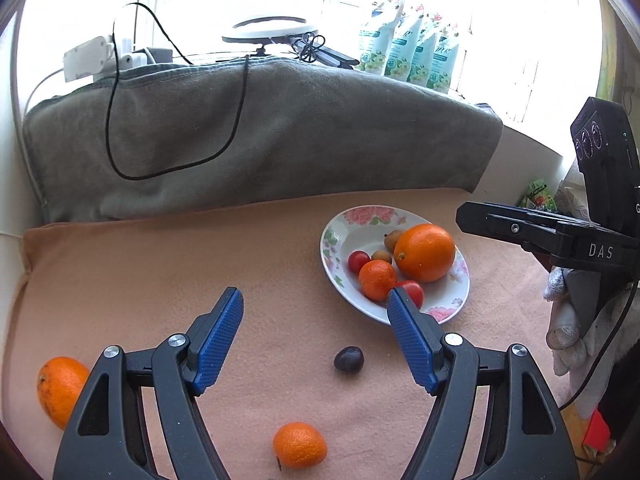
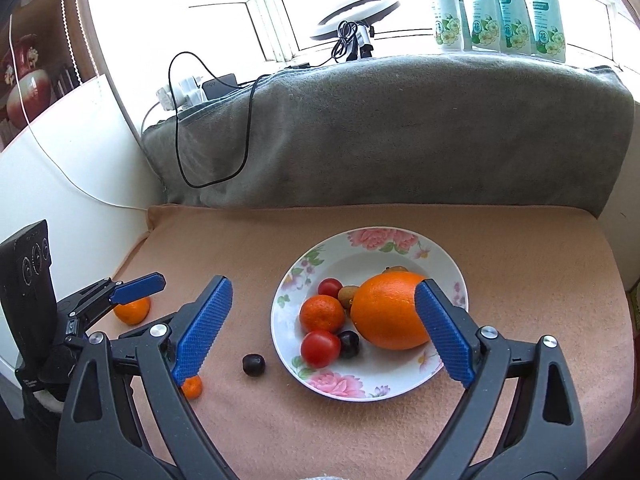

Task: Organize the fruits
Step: 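Withdraw both tools from the plate toward the remaining fruit, then grasp the dark plum with the right tool while the left tool grasps a mandarin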

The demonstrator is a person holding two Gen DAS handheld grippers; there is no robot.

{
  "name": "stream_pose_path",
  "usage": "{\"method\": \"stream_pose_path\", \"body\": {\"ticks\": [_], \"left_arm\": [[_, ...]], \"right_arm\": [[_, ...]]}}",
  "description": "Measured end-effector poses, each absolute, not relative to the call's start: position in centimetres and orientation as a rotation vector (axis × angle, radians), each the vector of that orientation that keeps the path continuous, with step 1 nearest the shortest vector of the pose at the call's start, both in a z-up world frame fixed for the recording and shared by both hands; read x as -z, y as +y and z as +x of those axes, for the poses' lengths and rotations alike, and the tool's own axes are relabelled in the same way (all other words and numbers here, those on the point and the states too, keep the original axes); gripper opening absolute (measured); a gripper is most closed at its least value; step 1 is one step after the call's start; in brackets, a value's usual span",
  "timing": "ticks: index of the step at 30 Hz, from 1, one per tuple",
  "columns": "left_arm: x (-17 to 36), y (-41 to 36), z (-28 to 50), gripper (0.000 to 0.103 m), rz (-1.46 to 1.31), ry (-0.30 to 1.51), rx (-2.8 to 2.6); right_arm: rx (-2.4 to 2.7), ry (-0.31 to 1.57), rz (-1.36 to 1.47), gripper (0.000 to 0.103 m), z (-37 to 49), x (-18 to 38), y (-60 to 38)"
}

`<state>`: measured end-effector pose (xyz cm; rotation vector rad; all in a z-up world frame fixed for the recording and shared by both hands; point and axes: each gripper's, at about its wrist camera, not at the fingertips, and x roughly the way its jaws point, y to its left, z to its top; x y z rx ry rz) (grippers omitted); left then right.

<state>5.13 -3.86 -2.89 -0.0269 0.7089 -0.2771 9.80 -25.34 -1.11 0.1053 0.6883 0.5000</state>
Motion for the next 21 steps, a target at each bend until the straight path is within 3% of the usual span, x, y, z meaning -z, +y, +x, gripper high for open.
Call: {"method": "stream_pose_path", "body": {"ticks": [21], "left_arm": [[5.6, 1.3, -1.0, 0.074, -0.112, 0.749, 0.179]], "right_arm": [[-0.607, 0.692, 0.075, 0.093, 5.0, 3.5, -22.1]]}}
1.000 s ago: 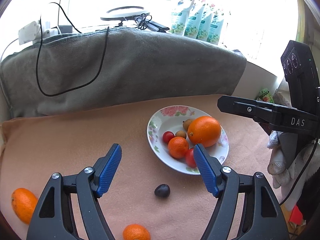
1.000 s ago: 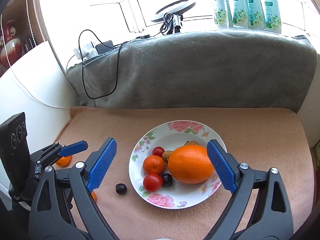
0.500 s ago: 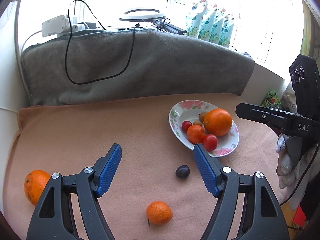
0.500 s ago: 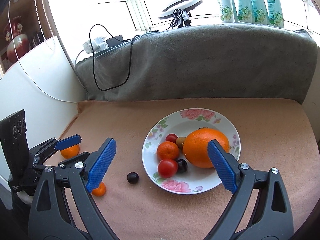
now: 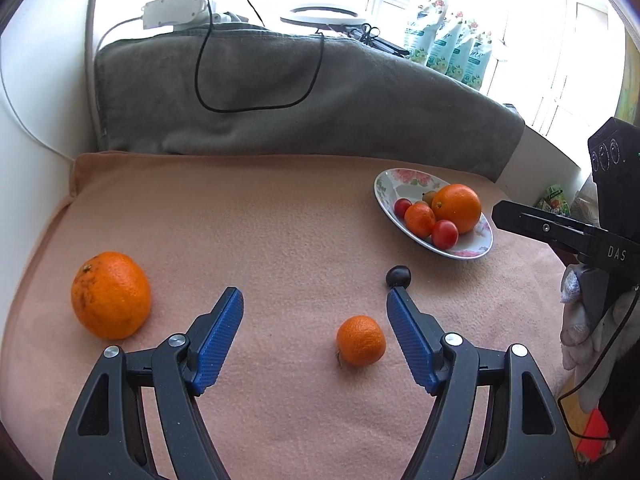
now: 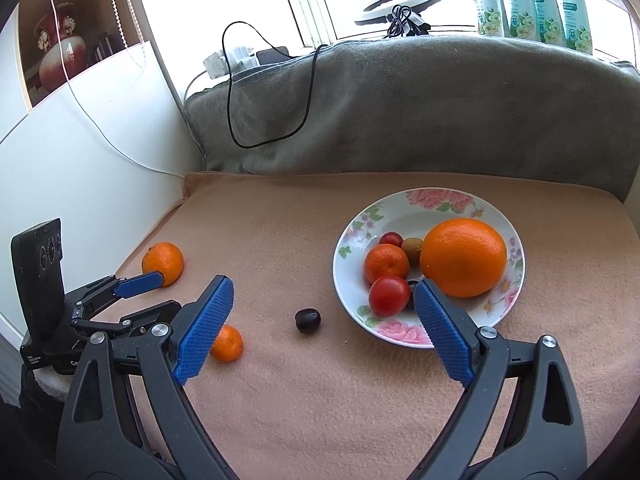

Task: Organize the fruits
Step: 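Grasp the dark plum with the right tool while the left tool grasps a mandarin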

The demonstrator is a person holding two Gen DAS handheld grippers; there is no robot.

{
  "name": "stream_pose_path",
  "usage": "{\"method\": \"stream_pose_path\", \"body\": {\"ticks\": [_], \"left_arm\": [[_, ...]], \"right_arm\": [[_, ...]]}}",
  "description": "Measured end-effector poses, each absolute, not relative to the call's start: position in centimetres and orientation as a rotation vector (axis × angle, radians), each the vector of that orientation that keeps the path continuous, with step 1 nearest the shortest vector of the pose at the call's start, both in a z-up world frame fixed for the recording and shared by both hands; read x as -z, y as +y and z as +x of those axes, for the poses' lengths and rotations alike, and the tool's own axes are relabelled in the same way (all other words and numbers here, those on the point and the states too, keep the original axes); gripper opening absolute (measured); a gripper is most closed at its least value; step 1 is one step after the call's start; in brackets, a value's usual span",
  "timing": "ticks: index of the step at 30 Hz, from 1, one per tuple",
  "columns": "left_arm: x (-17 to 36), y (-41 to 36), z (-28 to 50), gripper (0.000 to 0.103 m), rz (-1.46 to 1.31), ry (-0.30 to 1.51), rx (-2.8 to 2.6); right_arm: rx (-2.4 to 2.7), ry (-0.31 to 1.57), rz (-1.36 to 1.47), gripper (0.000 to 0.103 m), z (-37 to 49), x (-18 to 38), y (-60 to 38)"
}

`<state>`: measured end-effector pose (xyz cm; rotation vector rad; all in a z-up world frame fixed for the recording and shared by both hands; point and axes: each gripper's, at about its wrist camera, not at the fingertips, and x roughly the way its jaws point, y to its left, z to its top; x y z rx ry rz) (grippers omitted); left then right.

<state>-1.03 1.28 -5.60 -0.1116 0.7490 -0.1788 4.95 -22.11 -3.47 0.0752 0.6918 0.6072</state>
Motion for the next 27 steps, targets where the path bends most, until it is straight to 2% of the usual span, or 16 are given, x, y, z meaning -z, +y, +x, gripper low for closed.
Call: {"method": "stream_pose_path", "body": {"ticks": [4, 6, 8, 11, 18, 21, 27], "left_arm": [[6.2, 1.2, -1.8, 0.074, -0.136, 0.762, 0.199], [6.5, 0.9, -2.0, 0.074, -0.144, 0.77, 0.214], [6.9, 0.6, -2.1, 0.074, -0.154, 0.782, 0.23], [7.5, 0.2, -2.2, 0.074, -0.164, 0.802, 0.255], [8.2, -0.4, -2.0, 0.074, -0.184, 0.819, 0.286], [8.7, -0.4, -1.7, 0.067, -0.203, 0.833, 0.297], [9.4, -0.2, -1.0, 0.062, -0.237, 0.851, 0.31]], "right_arm": [[-0.638, 0.73, 0.074, 0.079, 4.4, 4.7, -21.1], [-0.655, 0.753, 0.072, 0.076, 4.3, 5.3, -20.6], [-0.671, 0.775, 0.053, 0.066, 4.2, 6.0, -19.9], [-0.674, 0.809, 0.023, 0.057, 4.2, 7.1, -18.9], [-0.657, 0.861, 0.001, 0.048, 5.4, 9.2, -17.7], [-0.648, 0.87, -0.001, 0.047, 5.9, 9.6, -17.5], [-0.637, 0.884, -0.015, 0.044, 6.8, 10.2, -17.0]]}}
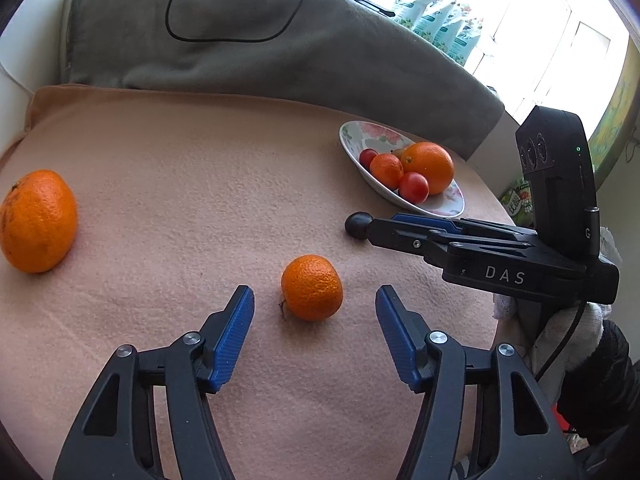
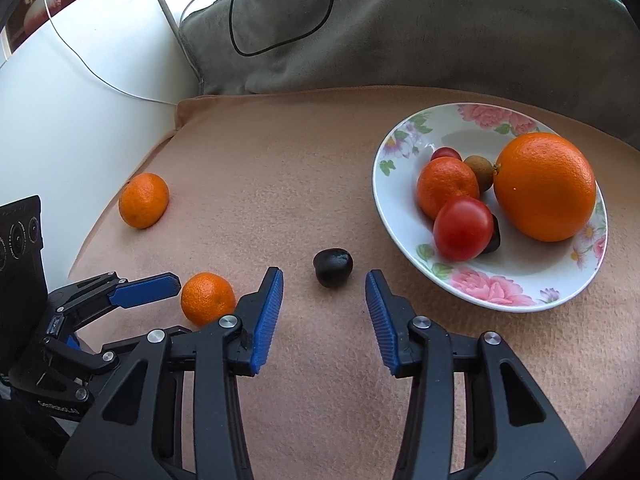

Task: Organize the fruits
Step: 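Grasp the dark plum with the right tool while the left tool grasps a mandarin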

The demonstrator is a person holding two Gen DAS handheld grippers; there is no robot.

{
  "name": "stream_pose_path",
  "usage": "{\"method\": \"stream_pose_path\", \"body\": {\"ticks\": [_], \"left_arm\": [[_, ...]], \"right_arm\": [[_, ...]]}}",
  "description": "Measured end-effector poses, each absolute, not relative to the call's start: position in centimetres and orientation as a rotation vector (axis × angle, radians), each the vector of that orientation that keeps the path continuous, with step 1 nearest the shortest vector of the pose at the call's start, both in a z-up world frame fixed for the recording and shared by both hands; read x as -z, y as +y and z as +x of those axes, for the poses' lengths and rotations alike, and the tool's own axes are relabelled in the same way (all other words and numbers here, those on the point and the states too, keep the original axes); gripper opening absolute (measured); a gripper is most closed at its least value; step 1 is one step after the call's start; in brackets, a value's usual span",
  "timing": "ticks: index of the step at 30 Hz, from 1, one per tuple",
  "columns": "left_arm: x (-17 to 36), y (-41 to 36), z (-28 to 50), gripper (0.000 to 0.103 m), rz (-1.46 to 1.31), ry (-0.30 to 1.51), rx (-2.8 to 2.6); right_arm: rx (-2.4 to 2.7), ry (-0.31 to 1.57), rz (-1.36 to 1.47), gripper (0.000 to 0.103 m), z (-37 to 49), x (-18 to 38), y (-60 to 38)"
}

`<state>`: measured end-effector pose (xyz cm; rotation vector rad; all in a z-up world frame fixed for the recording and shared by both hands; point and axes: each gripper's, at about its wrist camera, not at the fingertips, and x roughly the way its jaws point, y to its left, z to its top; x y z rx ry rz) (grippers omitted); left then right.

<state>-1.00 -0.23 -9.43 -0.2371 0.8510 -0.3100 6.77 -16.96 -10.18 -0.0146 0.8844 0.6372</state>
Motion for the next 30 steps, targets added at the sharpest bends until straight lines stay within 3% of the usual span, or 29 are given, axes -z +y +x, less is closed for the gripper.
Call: {"method": "stream_pose_path", "body": {"ticks": [21, 30], "left_arm": [[10.8, -0.2, 0.3, 0.043, -0.261, 0.877, 0.321], [10.7, -0.4, 0.2, 0.036, -0.252, 0.874, 0.318]], "right_arm": [[-0.606, 0.905, -0.061, 0.035, 7.7, 11.2, -15.6], [-0.589, 0.908, -0.11, 0.025, 7.9, 11.2, -15.1]]}}
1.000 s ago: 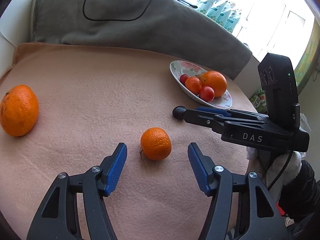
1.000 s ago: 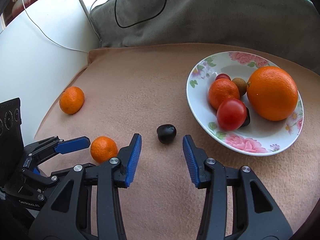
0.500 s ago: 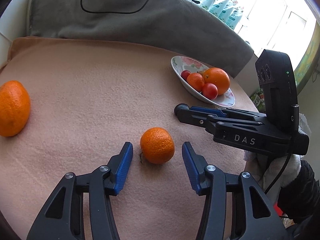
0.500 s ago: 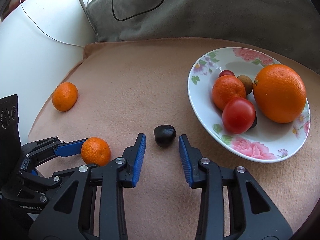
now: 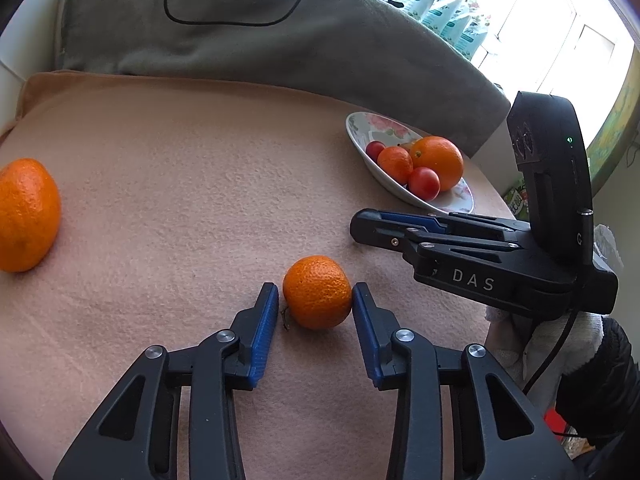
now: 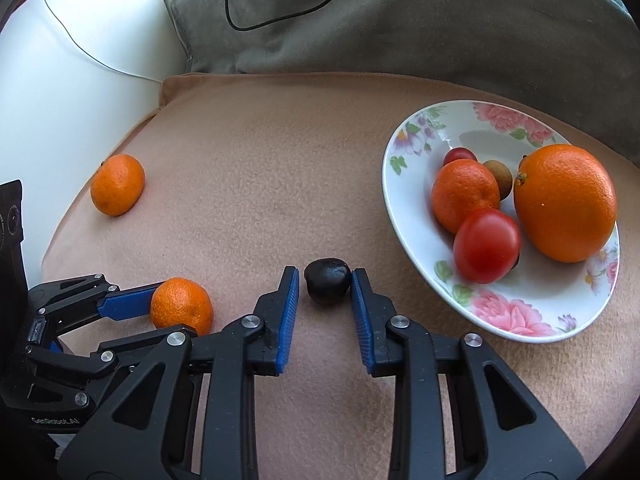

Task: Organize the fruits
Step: 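Grasp the dark plum with the right tool while the left tool grasps a mandarin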

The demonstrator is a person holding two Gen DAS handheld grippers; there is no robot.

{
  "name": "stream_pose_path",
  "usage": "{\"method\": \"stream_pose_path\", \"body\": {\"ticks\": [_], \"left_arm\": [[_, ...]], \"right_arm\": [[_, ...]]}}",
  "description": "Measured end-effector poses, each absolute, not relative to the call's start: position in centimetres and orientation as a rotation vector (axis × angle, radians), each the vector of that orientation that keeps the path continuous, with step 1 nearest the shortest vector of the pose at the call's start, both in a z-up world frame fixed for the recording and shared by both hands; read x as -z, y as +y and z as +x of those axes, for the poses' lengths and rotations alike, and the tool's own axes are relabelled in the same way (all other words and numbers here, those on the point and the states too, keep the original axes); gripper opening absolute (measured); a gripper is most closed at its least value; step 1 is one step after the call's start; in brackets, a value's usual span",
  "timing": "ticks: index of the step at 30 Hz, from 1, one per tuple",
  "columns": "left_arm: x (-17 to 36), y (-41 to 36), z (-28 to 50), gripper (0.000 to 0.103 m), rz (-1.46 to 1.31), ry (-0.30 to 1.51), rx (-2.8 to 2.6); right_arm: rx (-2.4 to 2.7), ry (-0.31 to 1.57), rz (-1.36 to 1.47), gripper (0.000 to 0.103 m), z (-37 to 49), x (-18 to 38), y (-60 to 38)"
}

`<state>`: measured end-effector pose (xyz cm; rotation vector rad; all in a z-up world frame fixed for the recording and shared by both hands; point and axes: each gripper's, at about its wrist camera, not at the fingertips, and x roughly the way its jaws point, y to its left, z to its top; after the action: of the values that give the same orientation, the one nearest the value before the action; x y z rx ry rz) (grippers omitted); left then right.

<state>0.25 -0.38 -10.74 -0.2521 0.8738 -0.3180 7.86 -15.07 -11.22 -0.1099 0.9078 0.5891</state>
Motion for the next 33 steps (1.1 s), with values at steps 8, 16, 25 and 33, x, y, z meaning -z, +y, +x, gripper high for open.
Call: {"method": "stream_pose_path", "body": {"ticks": [8, 16, 25, 33], "left_arm": [[10.6, -0.7, 0.3, 0.034, -0.239, 0.869, 0.313], [10.5, -0.6, 0.2, 0.034, -0.237, 0.866, 0.311], [9.9, -0.4, -0.2, 0.033, -0.243, 0.855, 0.31], [9.0, -1.0, 0.2, 0.033, -0.236, 0.842, 0.323]], "right_arm": [[-0.589, 0.906, -0.107, 0.024, 7.9, 11.2, -14.8], [-0.598, 0.899, -0.085, 0.024, 7.7, 11.1, -15.3], [-0.617, 0.872, -0.038, 0.024, 6.3, 10.0, -16.6], [-0.613, 0.836, 0.008, 0.024, 5.5, 8.3, -18.6]]}}
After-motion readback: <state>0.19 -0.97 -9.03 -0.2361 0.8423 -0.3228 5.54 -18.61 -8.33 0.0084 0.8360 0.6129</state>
